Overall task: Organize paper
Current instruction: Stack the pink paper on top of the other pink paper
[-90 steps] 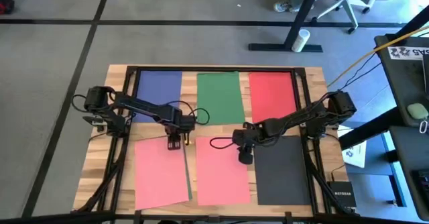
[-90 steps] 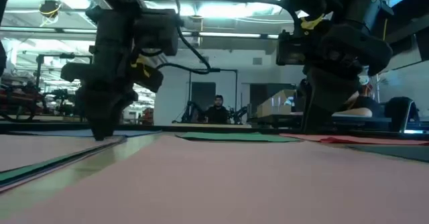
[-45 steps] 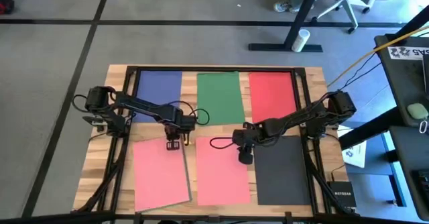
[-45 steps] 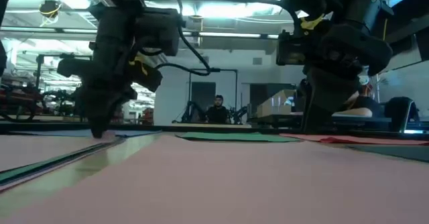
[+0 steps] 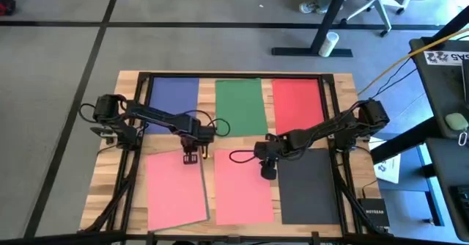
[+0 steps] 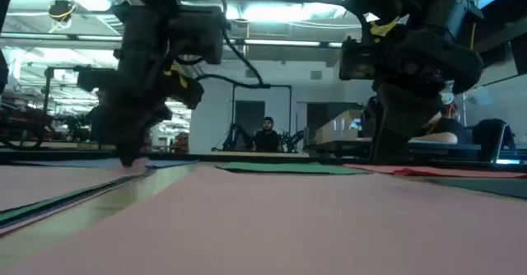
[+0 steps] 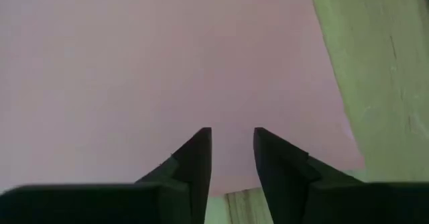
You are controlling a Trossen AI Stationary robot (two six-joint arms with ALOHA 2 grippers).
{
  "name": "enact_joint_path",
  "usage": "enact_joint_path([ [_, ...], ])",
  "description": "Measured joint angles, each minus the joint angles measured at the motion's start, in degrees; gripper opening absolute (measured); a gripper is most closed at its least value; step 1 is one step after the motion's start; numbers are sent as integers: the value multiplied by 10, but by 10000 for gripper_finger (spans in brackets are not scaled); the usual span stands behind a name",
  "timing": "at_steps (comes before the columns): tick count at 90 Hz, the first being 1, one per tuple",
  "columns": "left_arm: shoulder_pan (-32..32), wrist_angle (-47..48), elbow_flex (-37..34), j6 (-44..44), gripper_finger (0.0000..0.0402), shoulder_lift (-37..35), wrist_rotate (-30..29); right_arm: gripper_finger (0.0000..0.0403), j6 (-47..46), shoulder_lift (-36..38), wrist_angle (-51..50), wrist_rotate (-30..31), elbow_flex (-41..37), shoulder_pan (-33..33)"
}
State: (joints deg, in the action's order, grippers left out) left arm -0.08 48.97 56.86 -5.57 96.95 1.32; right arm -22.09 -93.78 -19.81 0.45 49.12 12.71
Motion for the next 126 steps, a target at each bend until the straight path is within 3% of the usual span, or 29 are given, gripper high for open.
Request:
enact_joint_path([
  [19,0,-1,27,13,0,0,2,8,28,55,-26,0,0,0],
  [41,4,22,49,15,0,-6,2,2,30,136,-102,22,0,0],
  [55,14,15,51,14,0,-43,23,3,15,155,-85,25,0,0],
  [79,21,-37,51,-15,0,-111,73,0,16,150,23,0,-2,1],
  [97,14,-69,51,-19,0,-120,77,0,10,150,266,-26,-62,1],
  [106,15,-85,51,-25,0,-120,76,0,-39,134,359,9,-83,-2],
  [115,16,-109,51,-31,0,-120,76,9,-74,99,392,45,-80,-10],
  [126,16,-135,51,-35,0,-120,76,42,-93,36,399,46,-55,-21],
])
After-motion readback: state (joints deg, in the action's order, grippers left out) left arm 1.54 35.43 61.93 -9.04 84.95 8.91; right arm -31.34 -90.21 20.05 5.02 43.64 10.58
